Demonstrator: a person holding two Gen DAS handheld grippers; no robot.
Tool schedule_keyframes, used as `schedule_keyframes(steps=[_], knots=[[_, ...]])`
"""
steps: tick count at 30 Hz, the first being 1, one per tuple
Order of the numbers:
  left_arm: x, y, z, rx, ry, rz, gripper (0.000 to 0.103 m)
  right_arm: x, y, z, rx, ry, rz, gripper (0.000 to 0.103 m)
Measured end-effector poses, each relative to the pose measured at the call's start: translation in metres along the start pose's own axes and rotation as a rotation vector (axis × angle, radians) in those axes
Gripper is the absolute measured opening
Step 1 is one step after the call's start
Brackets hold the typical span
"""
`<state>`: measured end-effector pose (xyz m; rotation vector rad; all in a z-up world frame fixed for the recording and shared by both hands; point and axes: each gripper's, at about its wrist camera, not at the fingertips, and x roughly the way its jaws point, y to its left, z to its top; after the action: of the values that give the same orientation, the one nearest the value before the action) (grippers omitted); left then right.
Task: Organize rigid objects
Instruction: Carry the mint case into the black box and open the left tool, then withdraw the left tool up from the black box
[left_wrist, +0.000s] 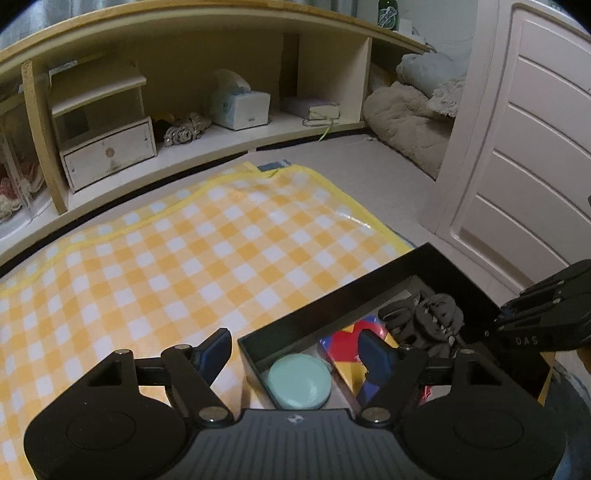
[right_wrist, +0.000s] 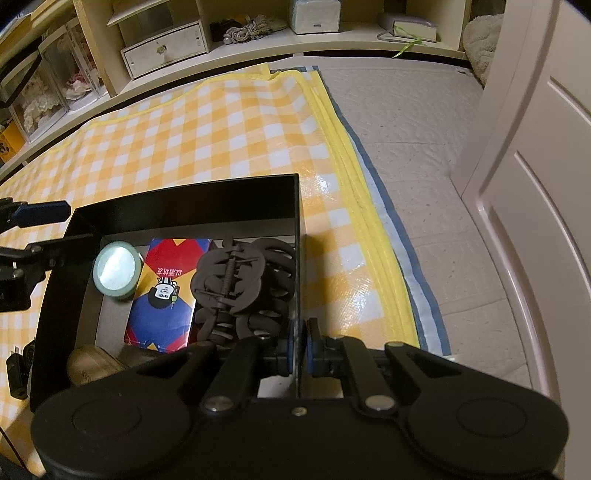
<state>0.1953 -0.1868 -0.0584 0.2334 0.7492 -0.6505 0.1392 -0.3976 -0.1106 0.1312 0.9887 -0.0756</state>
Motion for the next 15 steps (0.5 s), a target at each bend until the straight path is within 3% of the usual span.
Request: schedule_keyframes(steps=[15], knots=[[-0.020,0.001,-0.005,-0.037,0.029,-0.050,0.076,0.000,0.003,-0.001,0.001,0.002,-0.002,0.008]])
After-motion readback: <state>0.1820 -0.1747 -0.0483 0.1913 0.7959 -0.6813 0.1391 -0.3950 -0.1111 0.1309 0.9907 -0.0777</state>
